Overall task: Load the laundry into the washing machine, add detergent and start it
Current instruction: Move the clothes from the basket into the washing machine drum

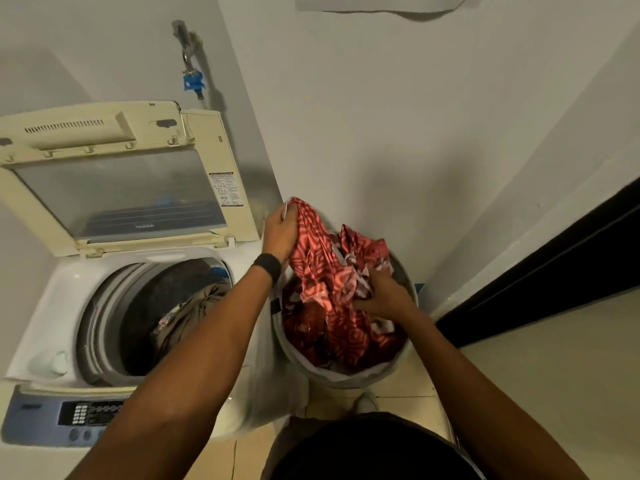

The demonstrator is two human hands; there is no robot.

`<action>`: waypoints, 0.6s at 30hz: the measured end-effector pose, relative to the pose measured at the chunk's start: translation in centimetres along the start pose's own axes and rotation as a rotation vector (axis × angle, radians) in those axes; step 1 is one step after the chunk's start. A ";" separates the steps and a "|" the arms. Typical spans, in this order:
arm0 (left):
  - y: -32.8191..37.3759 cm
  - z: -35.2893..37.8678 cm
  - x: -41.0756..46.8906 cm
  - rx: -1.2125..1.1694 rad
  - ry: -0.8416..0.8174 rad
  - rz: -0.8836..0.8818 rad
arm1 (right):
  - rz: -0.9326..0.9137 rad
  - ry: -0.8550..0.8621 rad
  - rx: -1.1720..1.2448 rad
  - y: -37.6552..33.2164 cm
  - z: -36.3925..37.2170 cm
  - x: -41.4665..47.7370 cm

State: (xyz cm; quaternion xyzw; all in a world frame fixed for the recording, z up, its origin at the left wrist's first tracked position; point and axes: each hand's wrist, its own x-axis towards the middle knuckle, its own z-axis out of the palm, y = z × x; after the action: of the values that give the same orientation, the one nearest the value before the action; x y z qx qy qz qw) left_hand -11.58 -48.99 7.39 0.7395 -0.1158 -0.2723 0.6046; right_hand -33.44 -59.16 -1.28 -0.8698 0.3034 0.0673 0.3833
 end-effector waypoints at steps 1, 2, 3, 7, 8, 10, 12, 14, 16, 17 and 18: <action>0.1 0.4 -0.2 -0.032 -0.001 -0.017 | -0.001 -0.085 -0.010 0.0 -0.3 0.1; 0.3 0.8 -0.3 -0.061 -0.001 -0.035 | 0.021 -0.164 -0.015 0.1 -0.7 0.2; 0.4 0.9 -0.3 -0.088 0.003 -0.055 | 0.043 -0.227 -0.013 0.0 -1.1 0.3; 1.4 1.0 0.0 -0.154 0.041 -0.133 | 0.148 -0.130 -0.220 -0.1 -2.6 0.1; 1.7 1.1 0.2 -0.142 0.046 -0.138 | 0.129 -0.007 -0.244 -0.5 -2.7 -0.3; 2.2 1.4 0.1 -0.135 0.018 -0.133 | 0.012 0.205 -0.188 -1.6 -2.4 -0.9; 2.4 1.9 -0.1 -0.120 -0.054 -0.137 | -0.171 0.251 -0.119 -3.6 -1.9 -1.1; 2.6 2.2 -0.6 -0.078 -0.158 -0.156 | -0.223 0.199 -0.048 -5.9 -1.0 -1.1; 2.8 2.0 -1.4 -0.086 -0.304 -0.179 | -0.138 0.199 0.279 -7.2 -0.4 -1.1; 3.0 1.6 -2.0 -0.119 -0.389 -0.190 | -0.066 0.239 0.473 -7.5 -0.6 -1.1; 3.1 1.1 -2.3 -0.161 -0.464 -0.188 | 0.018 0.281 0.621 -7.5 -1.0 -0.9</action>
State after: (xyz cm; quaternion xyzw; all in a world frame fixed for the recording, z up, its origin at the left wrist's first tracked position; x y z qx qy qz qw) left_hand -13.58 -49.50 10.83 0.6143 -0.1603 -0.4980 0.5907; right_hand -29.87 -55.50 4.43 -0.7097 0.3669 -0.1455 0.5835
